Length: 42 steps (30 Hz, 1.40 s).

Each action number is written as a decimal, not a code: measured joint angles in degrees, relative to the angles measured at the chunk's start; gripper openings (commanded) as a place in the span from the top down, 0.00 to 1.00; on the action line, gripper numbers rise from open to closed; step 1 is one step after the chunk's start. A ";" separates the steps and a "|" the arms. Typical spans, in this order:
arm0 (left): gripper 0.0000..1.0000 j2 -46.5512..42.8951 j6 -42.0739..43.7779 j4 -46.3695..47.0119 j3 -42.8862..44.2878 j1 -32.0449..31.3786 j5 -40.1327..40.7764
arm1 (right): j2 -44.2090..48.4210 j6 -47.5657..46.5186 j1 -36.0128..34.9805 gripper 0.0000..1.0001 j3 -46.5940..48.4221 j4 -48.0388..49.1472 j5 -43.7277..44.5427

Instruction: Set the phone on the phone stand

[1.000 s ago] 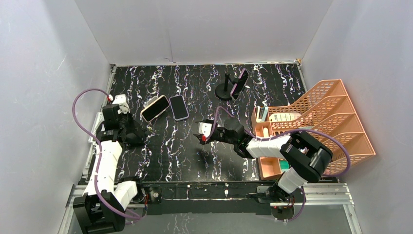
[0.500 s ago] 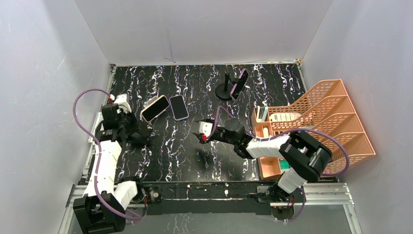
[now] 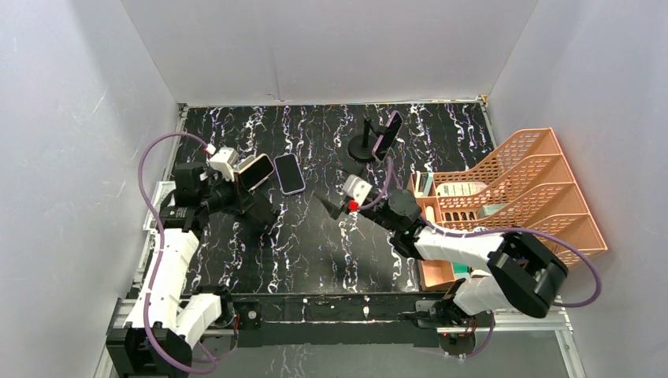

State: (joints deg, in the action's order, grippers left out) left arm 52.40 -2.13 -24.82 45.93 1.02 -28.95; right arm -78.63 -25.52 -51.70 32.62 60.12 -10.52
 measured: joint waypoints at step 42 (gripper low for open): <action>0.98 52.02 41.40 -4.90 32.94 -36.48 -19.02 | 26.38 10.47 1.62 0.01 5.77 -10.73 27.52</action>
State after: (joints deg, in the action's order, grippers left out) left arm 104.42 39.27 -29.71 78.87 -35.46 -47.97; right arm -52.25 -15.05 -50.09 38.39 49.39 16.99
